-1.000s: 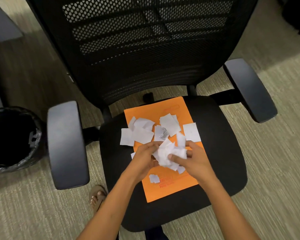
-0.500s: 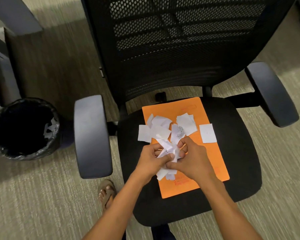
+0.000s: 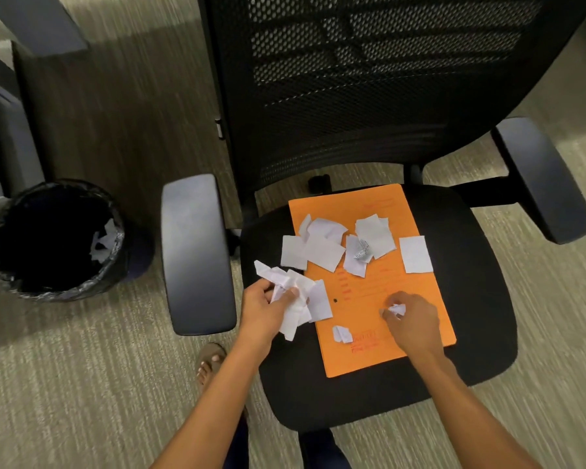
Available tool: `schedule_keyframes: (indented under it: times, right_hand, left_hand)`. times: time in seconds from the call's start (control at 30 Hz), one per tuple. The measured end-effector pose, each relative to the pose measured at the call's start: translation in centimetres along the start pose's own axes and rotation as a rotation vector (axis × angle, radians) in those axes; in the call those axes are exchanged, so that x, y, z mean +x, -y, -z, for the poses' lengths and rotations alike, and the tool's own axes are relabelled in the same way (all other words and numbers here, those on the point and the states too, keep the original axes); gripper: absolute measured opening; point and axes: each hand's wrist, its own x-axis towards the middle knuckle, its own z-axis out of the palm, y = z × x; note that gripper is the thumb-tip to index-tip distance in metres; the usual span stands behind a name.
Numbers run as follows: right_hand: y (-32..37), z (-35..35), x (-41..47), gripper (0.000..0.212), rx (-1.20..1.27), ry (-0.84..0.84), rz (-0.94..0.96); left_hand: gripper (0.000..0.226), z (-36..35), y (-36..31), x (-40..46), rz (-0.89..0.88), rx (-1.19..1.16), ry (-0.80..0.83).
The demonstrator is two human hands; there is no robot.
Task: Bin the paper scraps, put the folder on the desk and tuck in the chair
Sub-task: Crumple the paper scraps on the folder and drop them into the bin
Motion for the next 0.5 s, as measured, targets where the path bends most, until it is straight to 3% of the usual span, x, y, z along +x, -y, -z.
schedule_keyframes:
  times: [0.07, 0.2, 0.33, 0.5]
  right_hand:
    - [0.7, 0.2, -0.4, 0.023, 0.131, 0.006, -0.027]
    - [3.4, 0.3, -2.9, 0.048, 0.4, 0.155, 0.007]
    - [4.4, -2.4, -5.0, 0.051, 0.227, 0.271, 0.113]
    - [4.3, -4.0, -5.0, 0.032, 0.104, 0.218, 0.144]
  left_hand:
    - [0.031, 0.5, 0.7, -0.3, 0.044, 0.015, -0.029]
    - [0.031, 1.1, 1.9, -0.4, 0.117, 0.019, -0.073]
    - [0.025, 1.0, 2.0, -0.4, 0.106, 0.005, -0.058]
    - [0.017, 1.3, 1.9, -0.2, 0.111, 0.051, -0.036]
